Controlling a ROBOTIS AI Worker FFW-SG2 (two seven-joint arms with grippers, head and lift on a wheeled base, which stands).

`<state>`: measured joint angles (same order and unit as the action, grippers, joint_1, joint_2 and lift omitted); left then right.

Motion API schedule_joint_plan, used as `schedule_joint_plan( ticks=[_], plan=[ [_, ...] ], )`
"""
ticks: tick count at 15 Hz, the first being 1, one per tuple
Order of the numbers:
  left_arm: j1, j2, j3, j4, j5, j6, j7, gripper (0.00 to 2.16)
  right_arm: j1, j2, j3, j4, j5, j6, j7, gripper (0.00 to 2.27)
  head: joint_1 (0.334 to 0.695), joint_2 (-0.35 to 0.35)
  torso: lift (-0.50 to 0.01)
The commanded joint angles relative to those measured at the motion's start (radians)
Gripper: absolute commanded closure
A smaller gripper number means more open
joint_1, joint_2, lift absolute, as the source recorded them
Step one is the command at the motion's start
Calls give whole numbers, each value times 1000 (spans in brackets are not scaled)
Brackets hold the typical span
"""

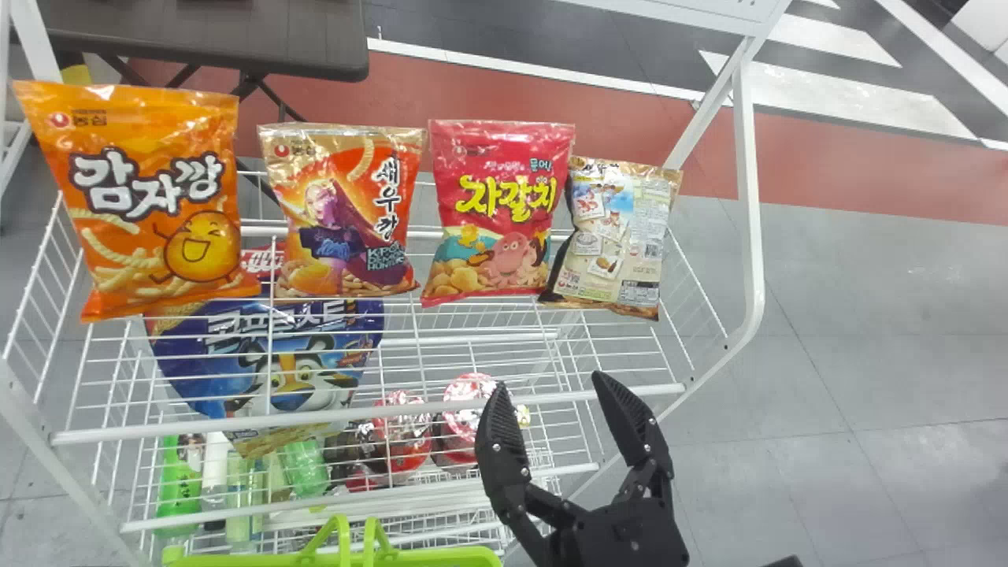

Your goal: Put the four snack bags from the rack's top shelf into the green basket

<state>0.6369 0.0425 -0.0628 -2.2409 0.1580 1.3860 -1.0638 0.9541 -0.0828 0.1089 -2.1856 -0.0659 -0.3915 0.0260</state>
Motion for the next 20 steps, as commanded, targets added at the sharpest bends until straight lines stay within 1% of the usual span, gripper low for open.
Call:
schedule_joint_plan(
  ticks=[1, 9, 11, 13, 14, 15, 17, 18, 20],
  plan=[
    [3, 0, 1, -3, 0, 0, -1, 2145, 0, 0, 0, 0, 0, 1, 0, 117, 695, -350, 0],
    [14, -1, 9, -20, 0, -3, -1, 2145, 2, -5, 0, -2, 0, 1, 0, 120, 695, -350, 0],
    [18, -1, 9, -26, 0, -3, -2, 2145, -8, -5, 0, -2, 0, 35, 0, 120, 695, -350, 0],
    [27, -1, 0, -37, 0, -3, -4, 2145, -78, -6, 12, -2, 5, 188, 2, 113, 695, -350, 0],
    [33, -1, -11, -39, -2, -3, -2, 2145, -135, -5, 32, 3, 35, 237, 3, 117, 695, -350, 0],
    [32, 2, -14, -42, -8, -3, 4, 2145, -198, -5, 71, 10, 77, 299, 2, 117, 695, -350, 0],
    [29, 3, -11, -45, -14, -3, -2, 2145, -334, -3, 143, 20, 106, 422, 2, 120, 695, -350, 0],
    [29, 3, -8, -46, -12, -3, -4, 2145, -422, -2, 181, 56, 110, 477, 2, 120, 695, -312, 0],
    [26, 8, -9, -57, -8, -3, -5, 2145, -564, 17, 221, 139, 114, 511, 6, 124, 695, -219, 0]
  ],
)
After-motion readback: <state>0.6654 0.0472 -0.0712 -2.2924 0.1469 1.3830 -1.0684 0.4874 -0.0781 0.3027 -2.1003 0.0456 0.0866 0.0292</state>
